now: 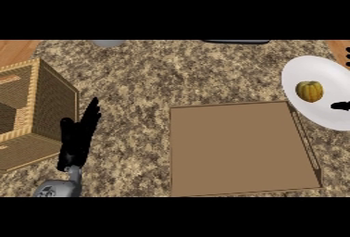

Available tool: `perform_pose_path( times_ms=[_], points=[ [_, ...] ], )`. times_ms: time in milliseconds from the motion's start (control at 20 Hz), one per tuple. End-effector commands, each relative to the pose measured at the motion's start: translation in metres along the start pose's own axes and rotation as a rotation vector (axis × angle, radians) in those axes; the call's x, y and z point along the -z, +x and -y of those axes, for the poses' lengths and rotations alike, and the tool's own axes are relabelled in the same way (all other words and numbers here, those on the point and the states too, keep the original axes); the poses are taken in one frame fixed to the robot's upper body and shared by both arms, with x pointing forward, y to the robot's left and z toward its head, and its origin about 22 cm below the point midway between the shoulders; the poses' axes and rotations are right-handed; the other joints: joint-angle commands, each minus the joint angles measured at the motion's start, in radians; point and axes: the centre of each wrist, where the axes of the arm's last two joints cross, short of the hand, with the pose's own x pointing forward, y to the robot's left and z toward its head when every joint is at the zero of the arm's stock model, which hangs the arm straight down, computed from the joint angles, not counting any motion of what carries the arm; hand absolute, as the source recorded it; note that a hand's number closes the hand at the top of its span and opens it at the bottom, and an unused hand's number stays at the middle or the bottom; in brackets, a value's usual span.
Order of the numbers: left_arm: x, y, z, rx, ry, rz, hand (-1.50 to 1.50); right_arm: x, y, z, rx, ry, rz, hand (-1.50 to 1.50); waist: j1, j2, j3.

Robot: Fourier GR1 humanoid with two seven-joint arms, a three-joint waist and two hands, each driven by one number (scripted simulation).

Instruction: Pick the squash from the tray and place it in the plate

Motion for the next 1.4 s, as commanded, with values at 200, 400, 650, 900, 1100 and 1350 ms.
perform_pose_path(
  times_ms=[200, 400, 650, 900, 1100, 1350],
  points=[
    [-0.008, -0.013, 0.008, -0.015, -0.021, 0.003, 0.00, -0.038, -0.018, 0.037, 0.290, -0.065, 0.056, -1.50, 0.010, 0.007, 0.000],
    [-0.009, -0.014, 0.014, 0.000, -0.011, 0.006, 0.00, -0.043, -0.034, 0.011, 0.320, -0.025, 0.074, -1.50, 0.015, 0.007, 0.002],
    [-0.005, -0.010, -0.001, -0.005, -0.010, 0.007, 0.00, -0.050, -0.034, 0.024, 0.326, -0.035, 0.099, -1.50, 0.019, 0.008, 0.002],
    [0.005, 0.001, 0.008, -0.005, -0.015, 0.005, 0.00, -0.052, -0.042, 0.008, 0.310, -0.029, 0.102, -1.50, 0.006, 0.005, 0.001],
    [0.001, -0.004, 0.003, 0.002, -0.013, 0.012, 0.00, -0.042, -0.034, 0.009, 0.261, -0.048, 0.056, -1.50, 0.019, 0.006, 0.001],
    [-0.002, -0.007, 0.002, 0.017, -0.006, 0.006, 0.00, -0.063, -0.055, -0.004, 0.216, -0.069, 0.038, -1.50, 0.017, 0.008, 0.002]
  ],
)
